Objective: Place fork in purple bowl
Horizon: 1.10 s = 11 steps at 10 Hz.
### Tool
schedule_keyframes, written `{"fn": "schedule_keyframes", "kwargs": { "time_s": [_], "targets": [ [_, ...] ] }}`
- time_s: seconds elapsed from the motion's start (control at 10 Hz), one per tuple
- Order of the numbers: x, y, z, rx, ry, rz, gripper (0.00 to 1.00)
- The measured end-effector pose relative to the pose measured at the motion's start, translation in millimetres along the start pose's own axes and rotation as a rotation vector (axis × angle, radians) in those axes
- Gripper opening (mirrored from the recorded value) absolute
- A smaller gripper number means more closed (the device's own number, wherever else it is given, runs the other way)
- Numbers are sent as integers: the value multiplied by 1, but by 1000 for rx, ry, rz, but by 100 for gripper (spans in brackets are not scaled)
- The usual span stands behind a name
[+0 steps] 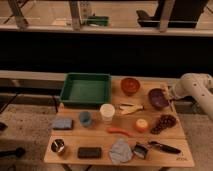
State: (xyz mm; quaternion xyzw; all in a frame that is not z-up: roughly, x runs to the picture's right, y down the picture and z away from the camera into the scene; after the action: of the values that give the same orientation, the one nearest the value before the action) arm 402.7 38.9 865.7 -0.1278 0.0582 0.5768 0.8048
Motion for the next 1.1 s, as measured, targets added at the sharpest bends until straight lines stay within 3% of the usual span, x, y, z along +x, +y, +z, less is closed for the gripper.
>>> {"fn": "schedule_keyframes", "kwargs": {
  "time_s": [0.3,0.4,1.1],
  "targets": [
    [-3,5,-5,11,-6,-16,76],
    [-4,6,-6,16,-6,-22,80],
    [-12,8,-10,20,-17,-17,79]
  ]
}}
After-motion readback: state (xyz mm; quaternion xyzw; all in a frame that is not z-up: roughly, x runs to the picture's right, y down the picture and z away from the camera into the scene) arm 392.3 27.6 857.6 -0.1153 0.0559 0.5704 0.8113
